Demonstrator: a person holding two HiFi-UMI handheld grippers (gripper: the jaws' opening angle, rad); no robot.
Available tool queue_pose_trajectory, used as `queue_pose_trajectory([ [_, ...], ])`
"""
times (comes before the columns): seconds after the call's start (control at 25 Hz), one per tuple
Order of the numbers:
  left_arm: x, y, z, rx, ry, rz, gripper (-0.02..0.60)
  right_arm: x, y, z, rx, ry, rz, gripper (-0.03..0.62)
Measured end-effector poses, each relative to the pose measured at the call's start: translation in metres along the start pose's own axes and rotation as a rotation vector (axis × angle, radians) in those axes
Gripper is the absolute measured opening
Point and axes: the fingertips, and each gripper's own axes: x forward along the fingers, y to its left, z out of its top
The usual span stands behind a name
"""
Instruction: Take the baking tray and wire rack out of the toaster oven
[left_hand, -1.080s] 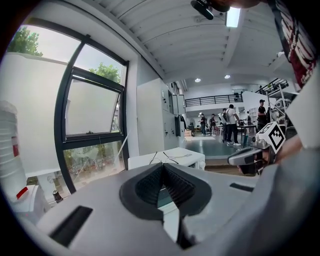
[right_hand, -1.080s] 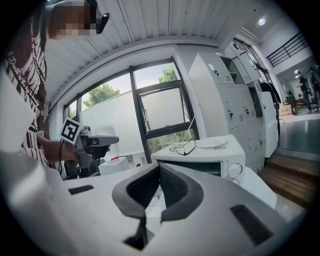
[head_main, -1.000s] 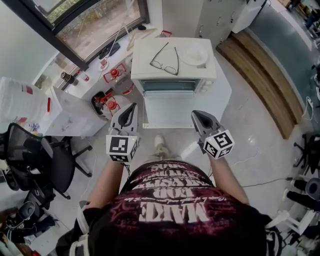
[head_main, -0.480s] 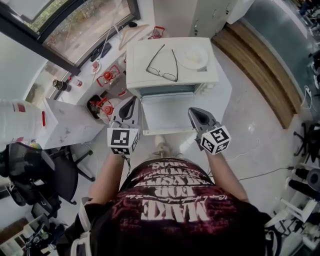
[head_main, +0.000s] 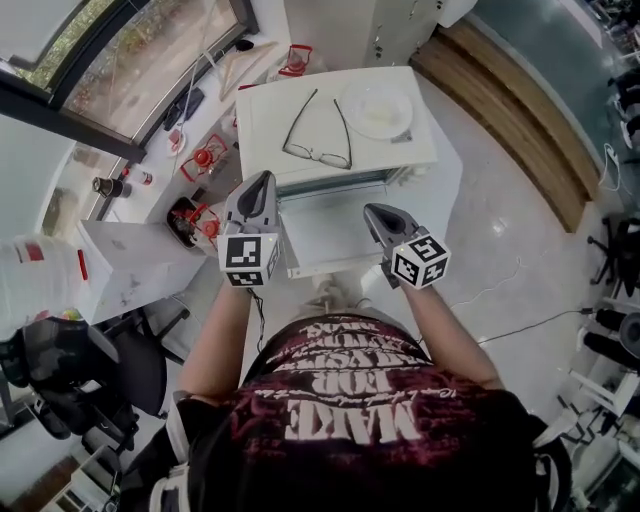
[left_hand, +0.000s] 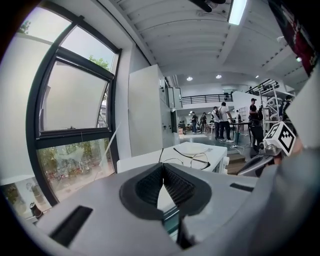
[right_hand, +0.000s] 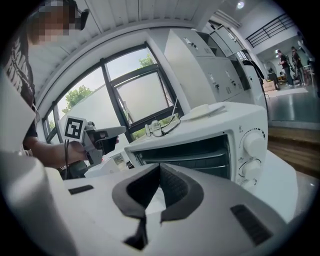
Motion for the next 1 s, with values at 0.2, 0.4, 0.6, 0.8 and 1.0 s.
queue_pose_trajectory([
  [0.2, 0.027, 0.003, -0.008, 0.008, 0.014, -0.034, 0.008, 0.035, -0.011, -0.007, 0.053, 0.022, 0.003, 0.002],
  [0.4, 0.037, 0.003, -0.02, 0.019, 0.043, -0.053, 0.008, 0.065, -0.029, -0.015, 0.18, 0.022, -0.014, 0.003],
  [0.6, 0.04, 0.005, -0.03, 0.049, 0.086, -0.074, 0.006, 0.087, -0.04, -0.017, 0.322, -0.022, -0.011, 0.077],
  [0.8, 0.039, 0.003, -0.032, 0.078, 0.072, -0.088, 0.006, 0.103, -0.046, -0.014, 0.445, -0.057, -0.002, 0.209],
  [1.0, 0.039, 0.001, -0.027, 0.071, 0.076, -0.104, 0.006, 0.118, -0.053, -0.005, 0.511, -0.08, 0.008, 0.21],
])
